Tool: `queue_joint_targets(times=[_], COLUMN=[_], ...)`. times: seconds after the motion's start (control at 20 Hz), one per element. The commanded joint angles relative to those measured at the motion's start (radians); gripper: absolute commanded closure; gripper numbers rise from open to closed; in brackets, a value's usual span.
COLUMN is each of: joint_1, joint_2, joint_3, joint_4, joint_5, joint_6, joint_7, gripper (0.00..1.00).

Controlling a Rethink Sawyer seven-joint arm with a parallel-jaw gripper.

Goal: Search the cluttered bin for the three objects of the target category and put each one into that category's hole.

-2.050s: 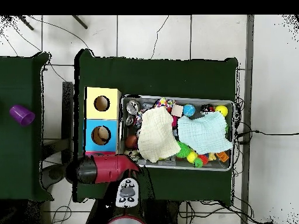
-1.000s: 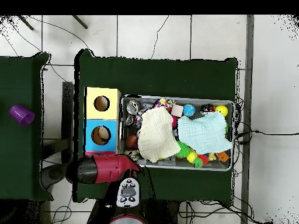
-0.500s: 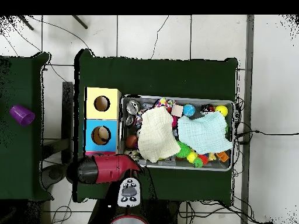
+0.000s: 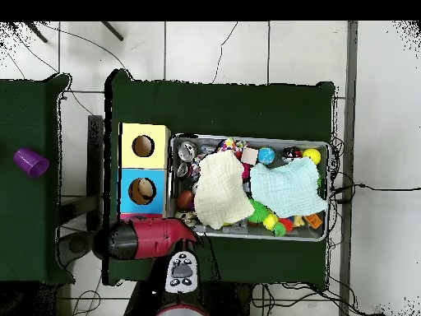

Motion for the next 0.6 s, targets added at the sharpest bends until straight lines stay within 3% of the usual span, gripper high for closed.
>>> queue_joint_targets(times=[0.05,0.6], joint_1=[-0.050,-0.016], joint_2=[-0.046,-0.175], joint_3=[0.051,0.006], joint_4=[-0.039,-0.016], joint_5=[0.024,0.031], joint_6=[-0.042,0.079], joint_7=[0.168,0.176], gripper=[1.00,1.00])
